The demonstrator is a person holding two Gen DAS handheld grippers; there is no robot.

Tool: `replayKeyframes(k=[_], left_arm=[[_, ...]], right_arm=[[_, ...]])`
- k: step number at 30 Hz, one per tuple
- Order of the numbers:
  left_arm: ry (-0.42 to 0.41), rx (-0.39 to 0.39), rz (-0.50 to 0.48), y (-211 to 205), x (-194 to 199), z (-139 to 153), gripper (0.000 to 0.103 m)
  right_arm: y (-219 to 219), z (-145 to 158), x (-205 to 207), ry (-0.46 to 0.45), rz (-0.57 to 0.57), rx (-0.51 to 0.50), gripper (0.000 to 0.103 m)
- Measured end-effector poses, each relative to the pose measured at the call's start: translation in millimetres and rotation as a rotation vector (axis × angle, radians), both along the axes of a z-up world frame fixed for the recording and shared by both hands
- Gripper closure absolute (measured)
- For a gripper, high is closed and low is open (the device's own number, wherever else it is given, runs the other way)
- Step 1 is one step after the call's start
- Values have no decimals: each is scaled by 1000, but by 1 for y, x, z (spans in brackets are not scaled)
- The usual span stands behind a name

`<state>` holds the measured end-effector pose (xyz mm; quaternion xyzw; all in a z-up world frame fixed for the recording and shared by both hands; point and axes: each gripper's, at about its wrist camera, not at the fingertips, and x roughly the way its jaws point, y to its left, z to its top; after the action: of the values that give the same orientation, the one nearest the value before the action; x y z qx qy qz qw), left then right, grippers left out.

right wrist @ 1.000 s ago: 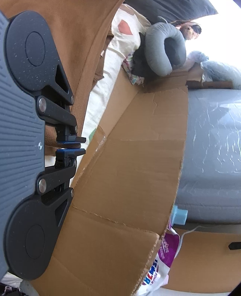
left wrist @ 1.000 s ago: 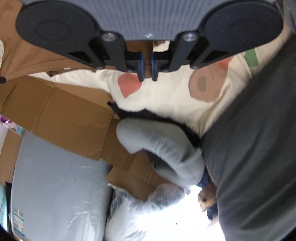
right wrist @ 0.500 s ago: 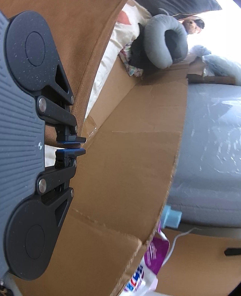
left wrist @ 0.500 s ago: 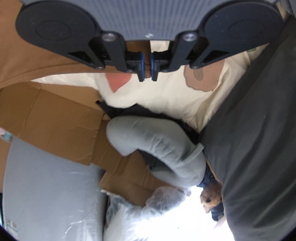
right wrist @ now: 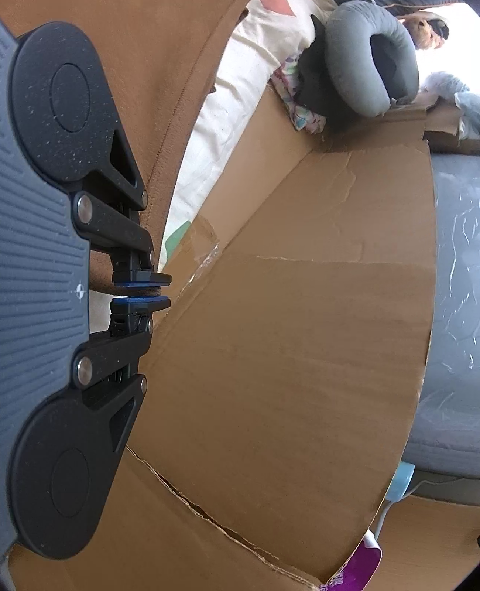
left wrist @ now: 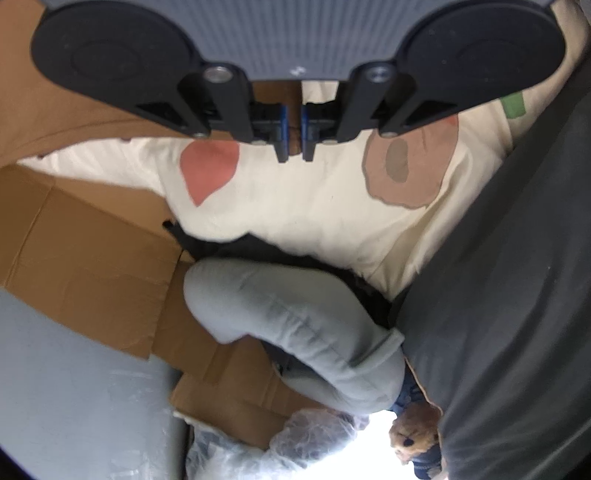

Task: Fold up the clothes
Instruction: 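Lift the folded shirt with both tools and carry it into the cardboard box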

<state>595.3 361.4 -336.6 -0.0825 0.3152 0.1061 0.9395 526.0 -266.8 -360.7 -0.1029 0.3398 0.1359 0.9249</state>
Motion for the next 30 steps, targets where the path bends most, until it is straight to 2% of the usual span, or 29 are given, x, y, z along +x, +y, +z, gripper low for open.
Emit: replayKeyframes(k=[12,21,25,30], left_arm=[[2,26,-11,0,13,-3,96],[2,36,-7,2,23,-10,97],[41,41,-9,4,31,-21,97],[73,8,13,5,38,-27,94]], right_arm=[[4,0,7,-32,-21,-19,100],[9,-12,20,-10,-41,-38,100],[8,-17,24,11,-62,-27,100],[7,-21,29,39,-105,0,99]])
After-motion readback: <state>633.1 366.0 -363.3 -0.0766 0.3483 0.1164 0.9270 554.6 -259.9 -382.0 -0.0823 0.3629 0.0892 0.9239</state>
